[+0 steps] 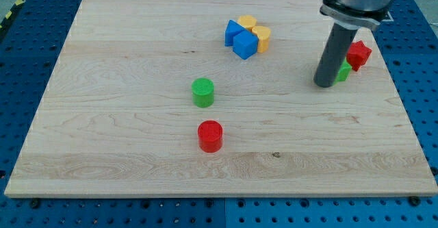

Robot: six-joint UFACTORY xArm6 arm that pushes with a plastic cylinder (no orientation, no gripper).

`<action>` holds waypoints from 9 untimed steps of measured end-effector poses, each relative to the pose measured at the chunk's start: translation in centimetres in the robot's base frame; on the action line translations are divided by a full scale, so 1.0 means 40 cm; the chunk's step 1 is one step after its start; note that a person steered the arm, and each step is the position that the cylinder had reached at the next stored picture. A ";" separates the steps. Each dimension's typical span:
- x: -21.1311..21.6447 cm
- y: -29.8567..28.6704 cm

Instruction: Move the red circle to the center right of the board

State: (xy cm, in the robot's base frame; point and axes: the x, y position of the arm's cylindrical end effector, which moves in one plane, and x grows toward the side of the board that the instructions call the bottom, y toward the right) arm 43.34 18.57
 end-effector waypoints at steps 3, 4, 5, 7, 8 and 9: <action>0.046 -0.089; 0.172 -0.250; 0.285 -0.335; 0.458 -0.476; 0.373 -0.611; 0.343 -0.609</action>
State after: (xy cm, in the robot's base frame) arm 57.08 -5.80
